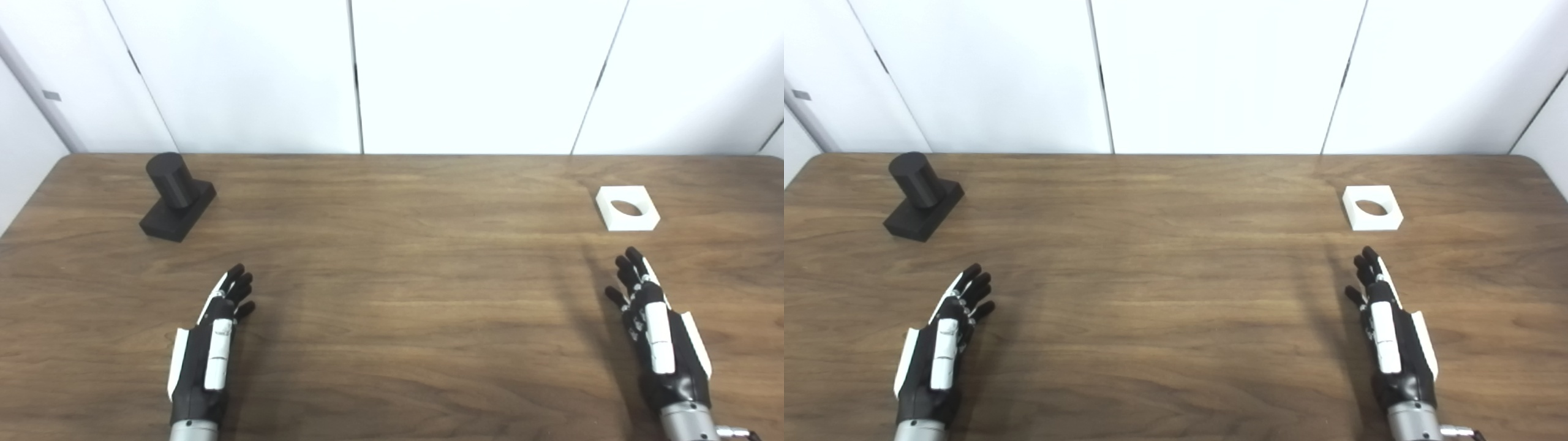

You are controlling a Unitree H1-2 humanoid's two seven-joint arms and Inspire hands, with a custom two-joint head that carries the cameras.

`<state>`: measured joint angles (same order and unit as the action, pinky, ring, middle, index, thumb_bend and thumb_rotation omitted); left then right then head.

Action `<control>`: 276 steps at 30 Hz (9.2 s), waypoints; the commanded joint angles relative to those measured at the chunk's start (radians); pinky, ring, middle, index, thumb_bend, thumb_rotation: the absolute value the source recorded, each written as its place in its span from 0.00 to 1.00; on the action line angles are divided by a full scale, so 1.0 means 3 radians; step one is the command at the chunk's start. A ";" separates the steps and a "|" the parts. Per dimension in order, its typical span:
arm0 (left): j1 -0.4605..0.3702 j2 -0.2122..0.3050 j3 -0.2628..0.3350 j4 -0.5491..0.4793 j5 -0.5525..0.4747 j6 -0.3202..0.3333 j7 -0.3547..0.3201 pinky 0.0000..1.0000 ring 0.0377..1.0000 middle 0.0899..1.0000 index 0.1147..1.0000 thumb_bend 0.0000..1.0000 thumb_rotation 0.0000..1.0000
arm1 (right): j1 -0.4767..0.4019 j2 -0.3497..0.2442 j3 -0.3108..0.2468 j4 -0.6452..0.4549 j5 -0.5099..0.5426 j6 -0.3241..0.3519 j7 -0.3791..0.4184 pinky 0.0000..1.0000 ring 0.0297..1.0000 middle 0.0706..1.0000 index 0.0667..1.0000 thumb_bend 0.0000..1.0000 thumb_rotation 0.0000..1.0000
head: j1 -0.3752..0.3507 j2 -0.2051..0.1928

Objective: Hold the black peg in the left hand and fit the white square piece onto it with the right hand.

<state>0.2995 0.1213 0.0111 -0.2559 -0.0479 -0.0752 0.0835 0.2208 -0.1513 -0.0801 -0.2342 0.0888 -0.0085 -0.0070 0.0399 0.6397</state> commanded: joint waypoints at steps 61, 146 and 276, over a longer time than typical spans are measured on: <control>0.0265 -0.0409 -0.0325 -0.0065 -0.0012 -0.0009 0.0273 0.86 0.87 0.86 0.88 0.53 0.56 | 0.0109 -0.0075 -0.0219 -0.0088 0.0212 -0.0037 0.0196 0.80 0.86 0.87 0.84 0.78 0.95 | 0.1076 -0.0517; -0.2411 0.0713 0.0422 0.1793 0.3114 0.1816 0.0228 0.88 0.89 0.87 0.80 0.94 0.48 | 0.0394 0.0019 0.0062 -0.0383 -0.0299 -0.0188 0.0095 0.99 0.97 0.94 0.88 0.40 0.68 | 0.0876 -0.0374; -0.0239 0.0572 -0.1561 0.0379 0.3309 -0.0192 0.0007 0.82 0.81 0.74 0.42 0.52 0.05 | 0.0268 0.0138 0.0262 -0.0632 -0.0474 0.0224 -0.0060 1.00 0.99 0.94 0.89 0.44 0.60 | -0.0322 0.0193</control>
<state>0.2019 0.2767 -0.4513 -0.2092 0.8858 -0.1651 0.1059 0.3181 -0.1355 0.0043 -0.3823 -0.0669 0.0702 -0.0253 -0.0552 0.6964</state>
